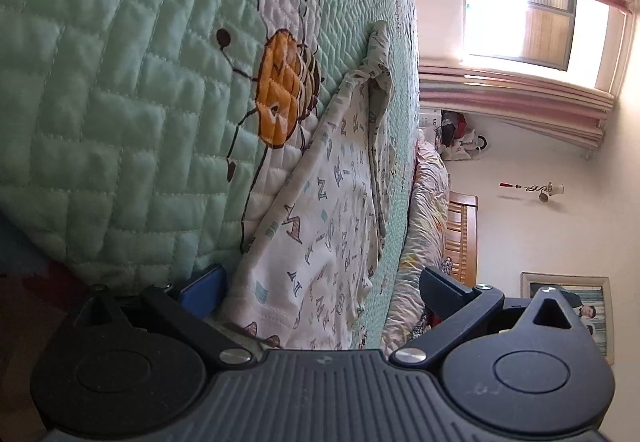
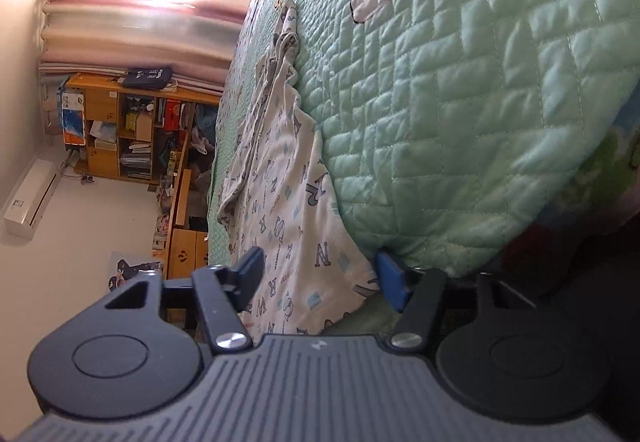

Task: Fold clothes
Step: 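Grasp the garment side edge with the left gripper while the right gripper grasps it too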

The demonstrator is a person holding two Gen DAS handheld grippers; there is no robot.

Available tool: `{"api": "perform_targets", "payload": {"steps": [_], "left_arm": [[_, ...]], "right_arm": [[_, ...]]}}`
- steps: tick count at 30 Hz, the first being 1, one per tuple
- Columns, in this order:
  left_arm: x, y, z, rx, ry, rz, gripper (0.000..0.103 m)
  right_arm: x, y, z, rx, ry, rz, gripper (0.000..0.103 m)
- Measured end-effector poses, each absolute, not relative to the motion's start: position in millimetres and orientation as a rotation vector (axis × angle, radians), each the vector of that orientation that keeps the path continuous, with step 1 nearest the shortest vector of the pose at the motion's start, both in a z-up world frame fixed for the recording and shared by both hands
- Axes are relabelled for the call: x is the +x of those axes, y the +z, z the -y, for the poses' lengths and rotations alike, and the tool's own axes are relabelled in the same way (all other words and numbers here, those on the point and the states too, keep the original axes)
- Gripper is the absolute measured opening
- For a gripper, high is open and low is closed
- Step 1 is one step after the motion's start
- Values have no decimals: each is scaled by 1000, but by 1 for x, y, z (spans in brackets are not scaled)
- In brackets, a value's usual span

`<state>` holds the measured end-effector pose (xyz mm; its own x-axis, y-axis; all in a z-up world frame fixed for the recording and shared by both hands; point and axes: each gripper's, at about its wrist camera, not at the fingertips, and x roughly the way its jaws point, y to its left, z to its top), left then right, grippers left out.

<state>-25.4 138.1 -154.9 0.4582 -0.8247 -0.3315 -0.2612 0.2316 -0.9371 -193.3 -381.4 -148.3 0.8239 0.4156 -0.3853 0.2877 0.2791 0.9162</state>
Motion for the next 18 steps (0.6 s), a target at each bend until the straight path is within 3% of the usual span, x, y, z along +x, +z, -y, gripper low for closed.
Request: {"api": "perform_targets", "payload": {"steps": [5,7,8,9,11,12,13,15,18], "left_arm": [[-20,-157,-133,-1321,-519,-1084,101],[-20,-157,-134,-1318,-515,-1080,95],[-21,-158,-135,-1313,-511,-1079,92],[-23,-159,-137,-1304,-507,-1080,83],[-22,-161,-136,-1276,-503,-1093,52],[-23,-163,-135,-1256,-501,-1105,29],[-22,-164,-133,-1236,-498,-1118,21],[-22,-166,-130,-1209,-500,-1125,13],[-22,-165,-130,-1182,-499,-1110,9]], "right_arm": [[-189,-149,378,1307,105,-666,49],[-188,-149,376,1300,114,-681,33],[-188,-149,375,1295,117,-688,29],[-187,-149,374,1291,121,-693,24],[-187,-149,372,1285,125,-698,23],[-187,-149,372,1281,126,-701,21],[-187,-149,372,1278,126,-703,21],[-190,-147,372,1271,126,-700,18],[-197,-144,375,1267,117,-671,9]]}}
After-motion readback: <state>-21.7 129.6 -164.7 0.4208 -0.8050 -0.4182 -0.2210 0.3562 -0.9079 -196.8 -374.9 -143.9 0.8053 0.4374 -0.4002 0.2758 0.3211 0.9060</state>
